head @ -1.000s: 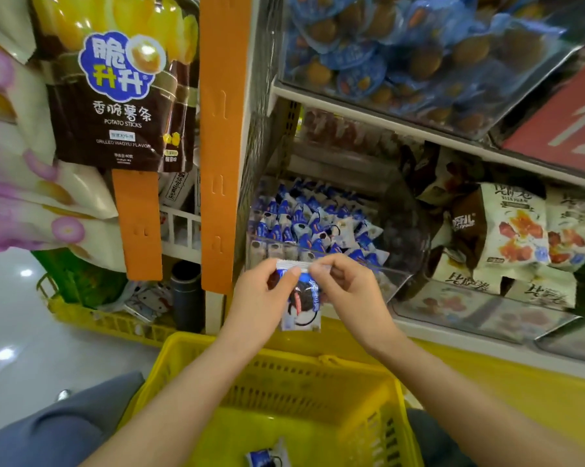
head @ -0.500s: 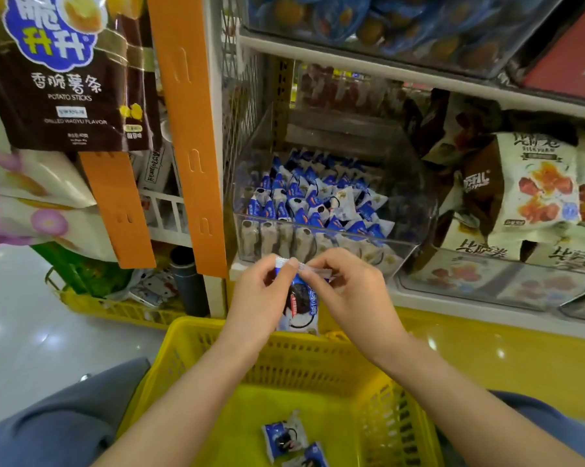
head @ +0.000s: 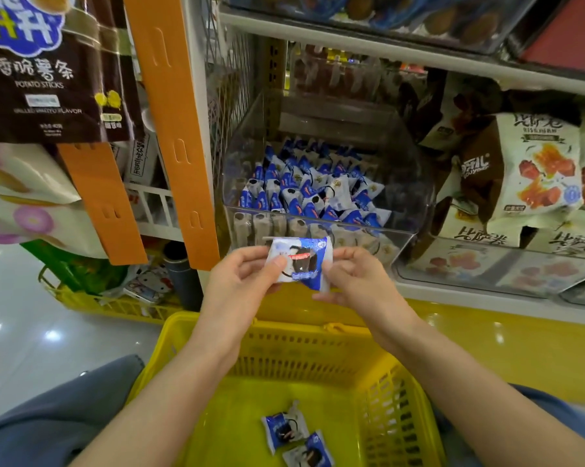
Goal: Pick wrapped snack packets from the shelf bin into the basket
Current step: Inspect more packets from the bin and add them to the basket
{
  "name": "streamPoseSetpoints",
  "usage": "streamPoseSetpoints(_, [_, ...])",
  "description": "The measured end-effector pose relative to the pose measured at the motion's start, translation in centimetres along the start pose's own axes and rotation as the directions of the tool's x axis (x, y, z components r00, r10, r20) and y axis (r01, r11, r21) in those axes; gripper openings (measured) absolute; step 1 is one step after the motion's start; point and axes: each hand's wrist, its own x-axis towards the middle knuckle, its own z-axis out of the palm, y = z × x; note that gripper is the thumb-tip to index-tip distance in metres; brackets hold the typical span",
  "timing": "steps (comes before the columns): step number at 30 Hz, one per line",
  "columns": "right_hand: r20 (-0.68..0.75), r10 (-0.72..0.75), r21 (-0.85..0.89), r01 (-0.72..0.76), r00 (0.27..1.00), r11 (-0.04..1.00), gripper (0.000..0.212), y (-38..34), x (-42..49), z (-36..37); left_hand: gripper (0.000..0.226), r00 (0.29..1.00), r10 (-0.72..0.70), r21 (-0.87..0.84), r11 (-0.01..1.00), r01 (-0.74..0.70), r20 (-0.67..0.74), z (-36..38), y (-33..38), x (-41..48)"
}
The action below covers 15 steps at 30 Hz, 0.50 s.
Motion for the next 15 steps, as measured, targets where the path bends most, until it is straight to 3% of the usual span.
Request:
streamPoseSetpoints(3, [0.111, 0.017, -0.223, 0.008, 0.994, 0.975, 0.02, 0.42, -0.15, 0.11, 0.013, 0.999, 0.045, 0.023, 0.999, -0.045, -0.011, -0.37, 0.13, 0.08])
streamPoseSetpoints(6, [0.144, -0.026, -0.368, 0.077, 0.989, 0.927, 0.023, 0.47, -0.23, 0.06, 0.017, 0.997, -0.041, 0.018, 0.999, 0.04, 0.064, -0.7, 0.19, 0.07])
streamPoseSetpoints(11, [0.143, 0.024, -0.312, 0.022, 0.989, 0.95, 0.018, 0.46, -0.23, -0.22, 0.033, 0.973, -0.094, -0.028, 0.994, 0.103, 0.21, -0.83, 0.79, -0.28])
streamPoseSetpoints(13, [0.164, 0.052, -0.276, -0.005, 0.985, 0.961, 0.021, 0.43, -0.22, -0.21, 0.025, 0.986, -0.044, -0.002, 0.999, 0.045, 0.158, -0.83, 0.95, -0.37])
streamPoseSetpoints(15, [0.178, 0.003, -0.354, 0.061, 0.984, 0.933, 0.036, 0.59, -0.18, -0.21, 0.011, 0.994, 0.099, 0.126, 0.987, -0.104, 0.05, -0.98, 1.02, -0.24])
